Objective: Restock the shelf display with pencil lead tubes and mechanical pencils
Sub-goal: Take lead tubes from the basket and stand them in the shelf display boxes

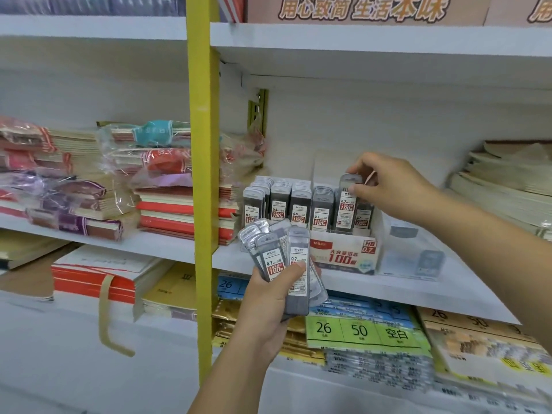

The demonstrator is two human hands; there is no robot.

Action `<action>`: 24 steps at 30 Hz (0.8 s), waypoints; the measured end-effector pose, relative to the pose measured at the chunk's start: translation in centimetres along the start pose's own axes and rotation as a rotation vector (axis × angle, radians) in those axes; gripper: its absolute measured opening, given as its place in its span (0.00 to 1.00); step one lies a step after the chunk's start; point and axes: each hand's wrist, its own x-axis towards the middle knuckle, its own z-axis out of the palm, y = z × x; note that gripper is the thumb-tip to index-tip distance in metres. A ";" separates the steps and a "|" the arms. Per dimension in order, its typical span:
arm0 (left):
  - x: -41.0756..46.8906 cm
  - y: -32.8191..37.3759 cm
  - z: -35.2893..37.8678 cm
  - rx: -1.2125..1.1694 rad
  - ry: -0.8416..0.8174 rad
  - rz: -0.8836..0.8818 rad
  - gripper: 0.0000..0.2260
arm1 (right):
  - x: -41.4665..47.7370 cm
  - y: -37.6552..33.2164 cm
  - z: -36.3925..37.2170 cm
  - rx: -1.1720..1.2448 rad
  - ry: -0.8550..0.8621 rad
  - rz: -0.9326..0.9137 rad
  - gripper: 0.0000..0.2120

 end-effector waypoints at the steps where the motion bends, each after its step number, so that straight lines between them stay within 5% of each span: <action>1: -0.1 0.0 0.0 0.009 -0.016 -0.002 0.14 | 0.0 0.0 0.1 -0.002 -0.009 -0.009 0.08; 7: -0.3 -0.1 0.1 0.045 -0.064 -0.027 0.11 | -0.8 0.5 1.1 -0.221 -0.057 -0.049 0.07; 12: -0.4 -0.2 0.1 0.059 -0.096 -0.026 0.23 | -2.8 0.2 1.0 -0.277 0.101 -0.061 0.13; 14: -0.5 -0.1 0.3 0.079 -0.116 -0.015 0.27 | -4.7 -1.0 0.9 -0.062 0.163 -0.041 0.10; 18: -0.6 -0.2 0.7 0.087 -0.126 -0.002 0.27 | -8.4 -4.0 3.0 0.525 -0.169 0.116 0.10; 24: -1.1 -0.5 1.0 0.083 -0.131 -0.019 0.25 | -9.6 -3.4 4.7 0.758 -0.147 0.235 0.08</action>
